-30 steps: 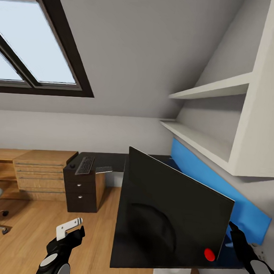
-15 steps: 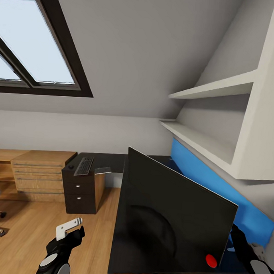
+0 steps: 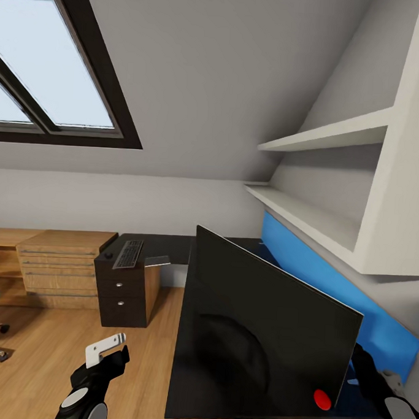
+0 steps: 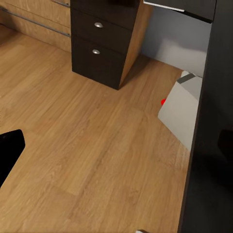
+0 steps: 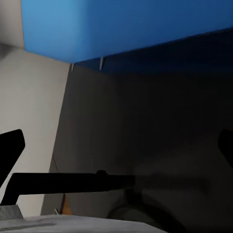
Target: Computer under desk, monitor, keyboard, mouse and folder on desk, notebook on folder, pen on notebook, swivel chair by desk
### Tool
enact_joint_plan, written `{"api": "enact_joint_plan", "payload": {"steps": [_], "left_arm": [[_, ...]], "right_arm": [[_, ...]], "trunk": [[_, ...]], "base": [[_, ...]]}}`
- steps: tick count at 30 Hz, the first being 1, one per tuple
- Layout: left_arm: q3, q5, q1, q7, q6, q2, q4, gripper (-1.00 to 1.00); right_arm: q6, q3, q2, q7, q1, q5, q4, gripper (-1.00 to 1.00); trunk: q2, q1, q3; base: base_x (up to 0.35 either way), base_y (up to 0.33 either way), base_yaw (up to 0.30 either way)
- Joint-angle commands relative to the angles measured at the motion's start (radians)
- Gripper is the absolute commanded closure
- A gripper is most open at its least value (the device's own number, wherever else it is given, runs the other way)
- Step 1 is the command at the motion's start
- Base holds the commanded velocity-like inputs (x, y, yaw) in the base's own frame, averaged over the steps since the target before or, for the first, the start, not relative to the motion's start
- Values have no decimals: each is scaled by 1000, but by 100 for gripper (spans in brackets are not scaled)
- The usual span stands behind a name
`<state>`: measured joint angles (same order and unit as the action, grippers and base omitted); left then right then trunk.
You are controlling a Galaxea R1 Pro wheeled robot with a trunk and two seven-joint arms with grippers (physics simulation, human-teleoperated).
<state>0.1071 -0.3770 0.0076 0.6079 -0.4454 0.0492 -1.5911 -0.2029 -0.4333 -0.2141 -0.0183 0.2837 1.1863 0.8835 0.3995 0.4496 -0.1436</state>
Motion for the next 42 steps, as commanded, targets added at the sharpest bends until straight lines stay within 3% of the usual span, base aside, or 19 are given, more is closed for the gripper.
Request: {"api": "enact_joint_plan", "payload": {"steps": [1,23,34,42], "left_arm": [[1,-8,0,8,-2,0,-1,-100],[0,-11,0,9,-1,0,-1,-100],[0,-11,0,9,-1,0,-1,-100],[0,-13,0,9,-1,-1,-3,-100]], "right_arm": [[-21,-1,-7,-2,0,8,1,-100],[-114,7,-43,-6,0,6,2,-100],[-133,8,-44,-6,0,6,2,-100],[-133,8,-44,-6,0,-41,1,-100]], "trunk": [[1,0,0],[1,0,0],[1,0,0],[1,0,0]], "base": [[0,0,0],[0,0,0],[0,0,0],[-90,151,0]]}}
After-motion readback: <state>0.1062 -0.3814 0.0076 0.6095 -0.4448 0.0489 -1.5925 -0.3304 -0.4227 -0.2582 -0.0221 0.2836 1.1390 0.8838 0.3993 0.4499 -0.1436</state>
